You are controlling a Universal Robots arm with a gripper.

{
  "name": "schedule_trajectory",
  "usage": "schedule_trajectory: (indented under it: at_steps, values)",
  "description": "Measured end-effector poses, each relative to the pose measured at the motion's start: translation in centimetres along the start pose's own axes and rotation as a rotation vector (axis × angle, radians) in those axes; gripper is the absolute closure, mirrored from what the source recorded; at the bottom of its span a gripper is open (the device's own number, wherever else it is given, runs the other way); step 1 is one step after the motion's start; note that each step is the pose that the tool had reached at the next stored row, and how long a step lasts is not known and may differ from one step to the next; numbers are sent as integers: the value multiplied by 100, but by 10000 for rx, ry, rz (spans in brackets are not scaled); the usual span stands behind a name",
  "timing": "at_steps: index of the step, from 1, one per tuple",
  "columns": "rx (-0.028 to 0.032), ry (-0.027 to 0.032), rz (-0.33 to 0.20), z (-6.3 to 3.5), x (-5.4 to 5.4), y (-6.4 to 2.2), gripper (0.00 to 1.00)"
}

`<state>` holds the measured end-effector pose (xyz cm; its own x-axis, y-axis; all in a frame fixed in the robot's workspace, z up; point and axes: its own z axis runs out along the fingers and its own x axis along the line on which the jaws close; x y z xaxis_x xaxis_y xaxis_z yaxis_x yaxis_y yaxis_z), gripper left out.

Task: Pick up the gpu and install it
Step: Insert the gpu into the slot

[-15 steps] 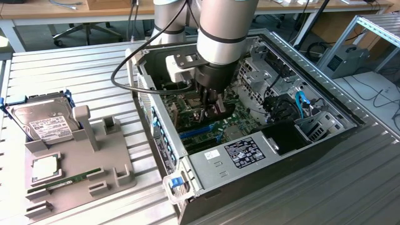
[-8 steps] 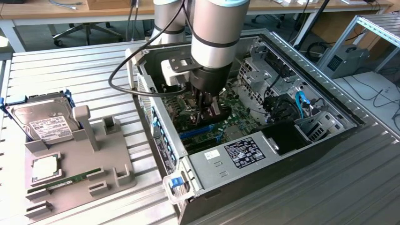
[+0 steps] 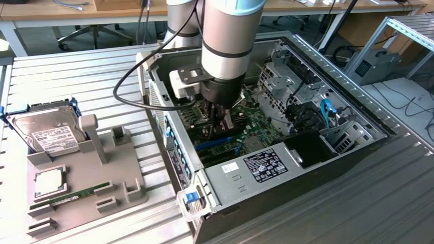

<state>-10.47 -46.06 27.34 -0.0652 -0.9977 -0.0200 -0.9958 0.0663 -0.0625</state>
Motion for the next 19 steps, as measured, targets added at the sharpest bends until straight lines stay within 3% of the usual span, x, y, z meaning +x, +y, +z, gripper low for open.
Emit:
schedule_trajectory:
  at_steps: [19]
  values:
    - [-2,-19,2,120,3,22,73]
